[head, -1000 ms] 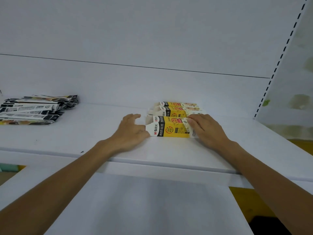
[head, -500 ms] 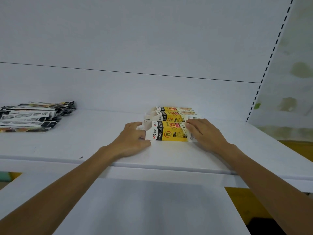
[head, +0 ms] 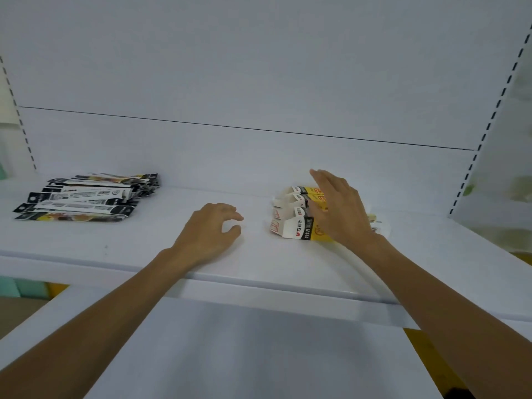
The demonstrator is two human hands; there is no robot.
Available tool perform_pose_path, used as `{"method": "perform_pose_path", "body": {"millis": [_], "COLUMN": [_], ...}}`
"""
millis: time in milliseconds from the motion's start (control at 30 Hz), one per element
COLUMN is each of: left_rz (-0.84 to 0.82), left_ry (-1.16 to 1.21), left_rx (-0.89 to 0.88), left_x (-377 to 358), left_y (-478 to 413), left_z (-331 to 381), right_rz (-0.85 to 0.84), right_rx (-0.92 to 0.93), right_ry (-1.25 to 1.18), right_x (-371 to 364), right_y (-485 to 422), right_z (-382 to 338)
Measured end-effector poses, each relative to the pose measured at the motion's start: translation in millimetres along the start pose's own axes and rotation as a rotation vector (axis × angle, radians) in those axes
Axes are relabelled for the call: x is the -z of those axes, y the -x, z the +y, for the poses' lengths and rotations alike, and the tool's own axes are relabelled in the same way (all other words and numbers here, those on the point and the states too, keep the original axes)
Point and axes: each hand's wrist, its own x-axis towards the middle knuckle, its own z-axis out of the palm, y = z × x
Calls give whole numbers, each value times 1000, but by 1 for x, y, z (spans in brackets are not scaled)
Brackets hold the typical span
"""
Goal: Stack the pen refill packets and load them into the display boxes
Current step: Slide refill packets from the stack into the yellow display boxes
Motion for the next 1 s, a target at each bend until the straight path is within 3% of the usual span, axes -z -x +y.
{"method": "perform_pose_path", "body": {"millis": [300,567,667,833,1000], "left_rz": [173,184,178,66,-8], "left_ry": [21,-81,-87,-45,-86], "left_rx": [80,198,199,120,-23], "left_x": [91,187,201,203,188], "left_y": [36,57,64,51,33], "left_z": [-113,-249,-292,-331,-332], "right_rz": [67,54,-70,-466,-469], "right_rx": [144,220,188,112,199], "right_ry": [-224,-309,-316,-268,-141], "right_x": [-60,-117,-138,-168,-170], "right_y": [-74,-125,-133,-129,-131], "right_z": [-150,-292,-318,-333,-342]}}
